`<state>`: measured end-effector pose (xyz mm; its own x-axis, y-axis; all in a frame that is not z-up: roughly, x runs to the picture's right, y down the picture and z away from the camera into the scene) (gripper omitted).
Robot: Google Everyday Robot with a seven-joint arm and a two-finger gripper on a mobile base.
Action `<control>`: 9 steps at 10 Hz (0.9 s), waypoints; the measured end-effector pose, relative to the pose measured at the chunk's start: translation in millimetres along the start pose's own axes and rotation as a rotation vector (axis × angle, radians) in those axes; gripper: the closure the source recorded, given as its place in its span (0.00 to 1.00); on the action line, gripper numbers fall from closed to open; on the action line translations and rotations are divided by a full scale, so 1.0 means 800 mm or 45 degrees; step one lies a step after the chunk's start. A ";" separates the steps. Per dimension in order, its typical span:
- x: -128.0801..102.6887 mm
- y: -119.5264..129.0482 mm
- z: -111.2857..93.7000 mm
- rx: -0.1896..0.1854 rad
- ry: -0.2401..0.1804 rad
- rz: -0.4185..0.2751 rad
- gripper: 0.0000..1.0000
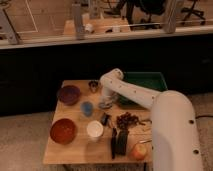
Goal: Wipe red bowl with towel
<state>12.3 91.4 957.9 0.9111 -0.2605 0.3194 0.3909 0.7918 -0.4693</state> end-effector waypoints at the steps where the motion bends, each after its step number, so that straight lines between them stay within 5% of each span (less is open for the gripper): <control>1: 0.000 0.000 0.000 -0.002 0.000 0.000 0.99; 3: -0.004 0.005 -0.004 -0.005 -0.002 -0.009 1.00; 5: -0.011 0.009 -0.030 0.044 -0.024 -0.034 1.00; 9: -0.045 0.017 -0.154 0.163 -0.155 -0.139 1.00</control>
<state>1.2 43.8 838.8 0.8389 -0.2858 0.4632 0.4593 0.8283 -0.3208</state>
